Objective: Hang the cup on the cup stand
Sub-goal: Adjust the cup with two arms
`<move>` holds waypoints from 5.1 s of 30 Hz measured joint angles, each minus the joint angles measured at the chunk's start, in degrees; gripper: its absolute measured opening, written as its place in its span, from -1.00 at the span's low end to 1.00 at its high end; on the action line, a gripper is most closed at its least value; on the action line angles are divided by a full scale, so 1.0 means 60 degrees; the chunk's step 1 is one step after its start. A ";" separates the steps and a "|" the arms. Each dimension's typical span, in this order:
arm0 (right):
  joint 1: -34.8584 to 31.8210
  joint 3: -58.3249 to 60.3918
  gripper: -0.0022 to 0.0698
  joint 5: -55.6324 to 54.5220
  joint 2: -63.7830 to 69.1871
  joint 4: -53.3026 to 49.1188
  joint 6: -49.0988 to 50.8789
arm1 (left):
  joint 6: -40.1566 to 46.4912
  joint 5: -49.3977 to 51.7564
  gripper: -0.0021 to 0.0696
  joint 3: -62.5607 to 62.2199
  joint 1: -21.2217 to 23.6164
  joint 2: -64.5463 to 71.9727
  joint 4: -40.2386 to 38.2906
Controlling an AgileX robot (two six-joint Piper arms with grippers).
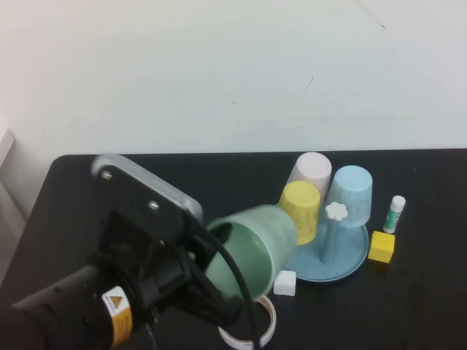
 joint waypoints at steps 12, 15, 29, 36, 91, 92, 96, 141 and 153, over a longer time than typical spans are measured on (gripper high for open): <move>0.0000 0.0000 -0.94 0.0161 0.0000 0.0000 -0.0509 | 0.2326 -0.0140 -0.92 -0.0531 0.0000 0.1601 -0.0501; 0.0000 0.0000 -0.94 0.0161 0.0000 0.0000 -0.0574 | 0.3815 0.0250 -0.92 -0.0739 0.0000 0.2013 -0.1360; 0.0000 0.0000 -0.94 0.0299 0.0340 0.1651 -0.0941 | 0.8365 0.2624 -0.92 -0.1145 0.0000 0.2146 -0.2818; 0.0000 0.0000 -0.94 0.1060 0.2747 0.4796 -0.4048 | 0.4379 0.3009 -0.92 -0.1344 0.0000 0.2152 -0.0282; 0.2571 -0.9648 0.98 0.4459 1.6752 0.5692 -0.0045 | 0.6013 -0.1133 -0.92 -0.2468 0.1436 0.2314 0.0176; 0.2641 -0.9679 0.98 0.4424 1.6776 0.5692 0.0051 | 0.6181 -0.1007 -0.92 -0.2468 0.1331 0.2335 0.0176; 0.2913 -0.9718 0.99 0.4152 1.6820 0.5844 0.0362 | 0.6861 -0.0160 -0.92 -0.2468 0.0926 0.2351 0.0176; 0.3455 -0.9754 0.87 0.3039 1.6916 0.6006 -0.0164 | 0.8131 0.0726 -0.92 -0.2468 0.0660 0.3023 0.0095; 0.3513 -0.9754 0.87 0.2766 1.6916 0.6325 -0.1703 | 0.8153 0.0743 -0.84 -0.2468 0.0660 0.3023 0.0115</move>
